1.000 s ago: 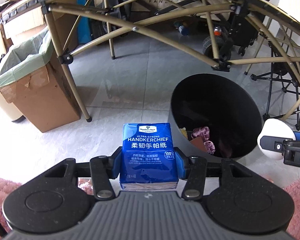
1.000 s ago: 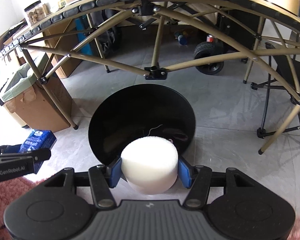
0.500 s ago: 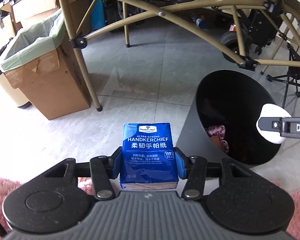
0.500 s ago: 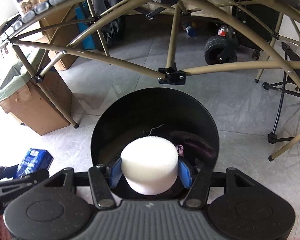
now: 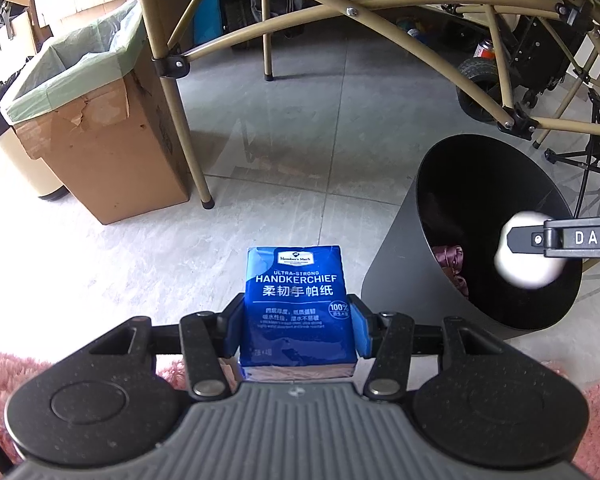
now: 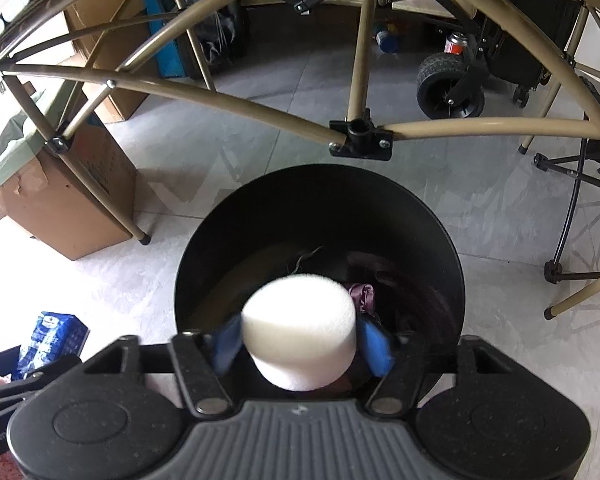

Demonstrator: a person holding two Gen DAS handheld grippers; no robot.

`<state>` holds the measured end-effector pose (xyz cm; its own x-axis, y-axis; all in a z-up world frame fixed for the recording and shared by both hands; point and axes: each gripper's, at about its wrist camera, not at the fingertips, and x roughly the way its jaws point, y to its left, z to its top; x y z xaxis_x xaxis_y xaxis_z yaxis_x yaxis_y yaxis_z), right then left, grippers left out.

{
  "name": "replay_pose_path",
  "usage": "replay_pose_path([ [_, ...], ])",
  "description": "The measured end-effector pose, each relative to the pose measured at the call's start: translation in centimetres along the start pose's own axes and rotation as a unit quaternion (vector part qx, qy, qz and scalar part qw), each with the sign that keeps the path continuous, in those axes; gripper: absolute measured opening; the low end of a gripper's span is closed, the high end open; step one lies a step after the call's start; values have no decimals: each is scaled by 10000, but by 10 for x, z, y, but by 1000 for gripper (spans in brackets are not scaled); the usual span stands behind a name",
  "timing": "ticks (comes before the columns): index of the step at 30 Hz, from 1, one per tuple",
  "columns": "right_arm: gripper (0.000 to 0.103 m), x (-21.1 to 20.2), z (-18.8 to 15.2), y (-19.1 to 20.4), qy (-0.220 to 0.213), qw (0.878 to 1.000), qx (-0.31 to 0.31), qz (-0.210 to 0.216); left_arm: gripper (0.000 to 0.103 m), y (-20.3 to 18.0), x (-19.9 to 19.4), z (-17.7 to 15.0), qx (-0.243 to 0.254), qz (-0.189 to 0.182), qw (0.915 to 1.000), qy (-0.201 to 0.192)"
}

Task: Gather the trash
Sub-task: 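Lower the white sponge into the bin and open the right gripper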

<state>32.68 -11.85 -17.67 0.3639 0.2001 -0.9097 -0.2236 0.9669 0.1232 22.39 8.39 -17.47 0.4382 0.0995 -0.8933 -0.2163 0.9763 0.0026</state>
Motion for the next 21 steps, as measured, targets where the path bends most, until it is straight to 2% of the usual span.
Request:
replay_pose_path([
  [1,91,0,0,-1,-5,10000,21,-29,52,1,0,0,-4,-1,10000,5],
  [6,103,4,0,-4,-40,9997,83,-209,52,0,0,0,-7,-8,10000,13],
  [21,103,-2,-3,-9,-103,9997,93,-214,52,0,-2,-1,-6,-20,10000,-7],
])
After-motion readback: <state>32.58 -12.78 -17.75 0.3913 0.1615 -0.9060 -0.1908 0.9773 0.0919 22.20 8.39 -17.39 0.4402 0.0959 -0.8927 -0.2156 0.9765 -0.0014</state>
